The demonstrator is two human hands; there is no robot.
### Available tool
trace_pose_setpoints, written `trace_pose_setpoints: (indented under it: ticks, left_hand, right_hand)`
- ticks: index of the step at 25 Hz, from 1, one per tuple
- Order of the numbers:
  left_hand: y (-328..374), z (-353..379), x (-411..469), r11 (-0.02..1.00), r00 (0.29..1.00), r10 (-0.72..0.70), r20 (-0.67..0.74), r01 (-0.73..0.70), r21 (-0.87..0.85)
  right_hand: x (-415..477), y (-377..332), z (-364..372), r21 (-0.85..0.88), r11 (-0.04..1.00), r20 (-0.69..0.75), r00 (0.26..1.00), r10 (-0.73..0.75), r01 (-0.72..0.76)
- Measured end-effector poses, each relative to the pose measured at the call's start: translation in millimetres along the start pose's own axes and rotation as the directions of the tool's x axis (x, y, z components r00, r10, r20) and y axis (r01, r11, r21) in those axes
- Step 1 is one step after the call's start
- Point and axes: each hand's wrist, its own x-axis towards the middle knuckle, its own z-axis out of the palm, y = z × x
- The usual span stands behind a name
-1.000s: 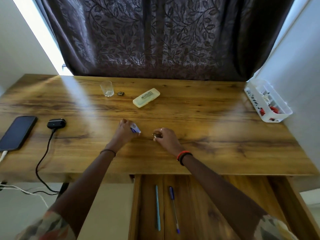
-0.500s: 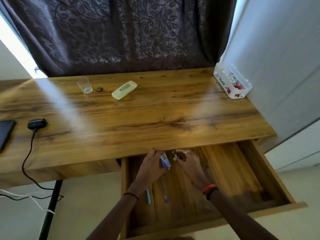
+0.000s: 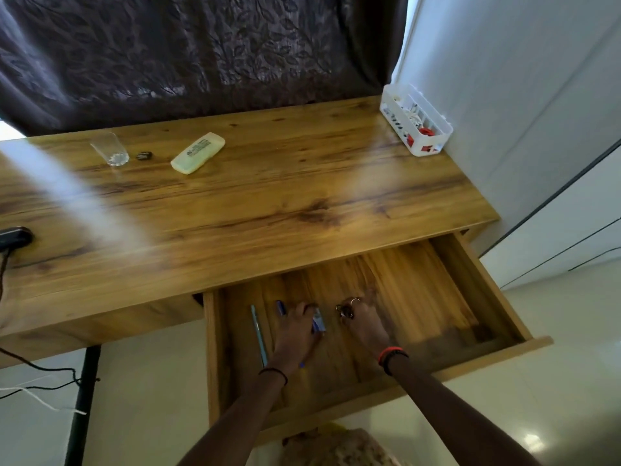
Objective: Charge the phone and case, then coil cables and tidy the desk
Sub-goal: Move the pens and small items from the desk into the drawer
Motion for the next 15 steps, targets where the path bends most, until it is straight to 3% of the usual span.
trace_pose_setpoints:
  ticks: [10,15]
  left_hand:
    - [3,-58,-8,0.985,0.979,0.050,-0.196,-0.081,-0.151]
    - [-20,-114,3,0.978,0.939,0.074,-0.336,-0.134,-0.158]
  right_hand:
    - [5,0,7,-0.005,0.999,-0.026,0.999,-0.032,0.032]
    - [3,-20,-22,0.040,0.984,-0.083,0.982,-0.168,0.172]
